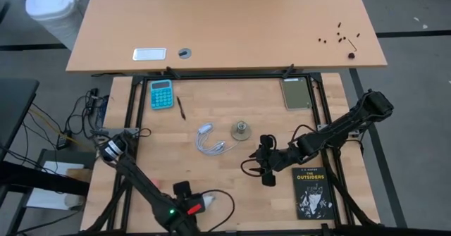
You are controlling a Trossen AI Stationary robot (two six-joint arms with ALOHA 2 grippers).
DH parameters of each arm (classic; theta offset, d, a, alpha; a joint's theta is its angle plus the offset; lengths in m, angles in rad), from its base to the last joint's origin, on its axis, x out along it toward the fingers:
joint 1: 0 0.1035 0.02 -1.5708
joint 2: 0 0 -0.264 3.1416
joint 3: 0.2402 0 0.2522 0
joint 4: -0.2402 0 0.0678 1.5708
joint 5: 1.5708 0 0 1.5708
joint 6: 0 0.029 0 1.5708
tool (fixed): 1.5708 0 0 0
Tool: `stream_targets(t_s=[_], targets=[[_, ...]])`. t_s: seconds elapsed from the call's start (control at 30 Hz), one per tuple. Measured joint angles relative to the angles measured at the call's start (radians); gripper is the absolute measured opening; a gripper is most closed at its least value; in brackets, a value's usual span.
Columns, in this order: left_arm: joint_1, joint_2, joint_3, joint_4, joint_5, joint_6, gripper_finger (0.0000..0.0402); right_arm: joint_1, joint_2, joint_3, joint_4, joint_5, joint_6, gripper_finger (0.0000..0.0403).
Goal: Screw lightbulb
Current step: Insert the white lightbulb into the desk lamp
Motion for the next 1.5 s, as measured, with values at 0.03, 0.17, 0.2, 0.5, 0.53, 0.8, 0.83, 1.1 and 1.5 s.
stream_targets(t_s=[0.03,0.17,0.2,0.5,0.53,0.8,0.83,1.1,1.5], targets=[[0.006,0.000,0.000,0.014,0.021,0.001,0.0284,0.001,0.000,0.000,0.000,0.000,0.005,0.0249],[0.015,0.000,0.000,0.061,0.106,0.006,0.0284,0.012,0.000,0.000,0.000,0.000,0.006,0.0249],[0.016,0.000,0.000,0.070,0.118,-0.004,0.0284,0.013,0.000,0.000,0.000,0.000,0.006,0.0249],[0.028,0.005,0.000,0.184,0.025,-0.065,0.0288,0.013,0.000,0.000,0.003,0.000,-0.013,0.0249],[0.032,0.009,0.000,0.188,0.021,-0.066,0.0292,0.013,0.000,0.000,0.004,0.000,-0.013,0.0249],[0.098,0.046,-0.001,0.152,0.003,-0.058,0.0323,0.013,0.000,0.000,0.031,0.000,-0.040,0.0249],[0.106,0.046,-0.001,0.122,0.003,-0.057,0.0325,0.013,0.000,0.000,0.031,0.000,-0.040,0.0249],[0.137,0.046,0.002,0.057,-0.040,0.135,0.0326,0.016,0.000,0.000,0.024,0.012,-0.018,0.0249],[0.134,0.051,0.004,0.116,-0.105,0.143,0.0326,0.154,0.114,-0.001,0.152,0.012,0.144,0.0248]])
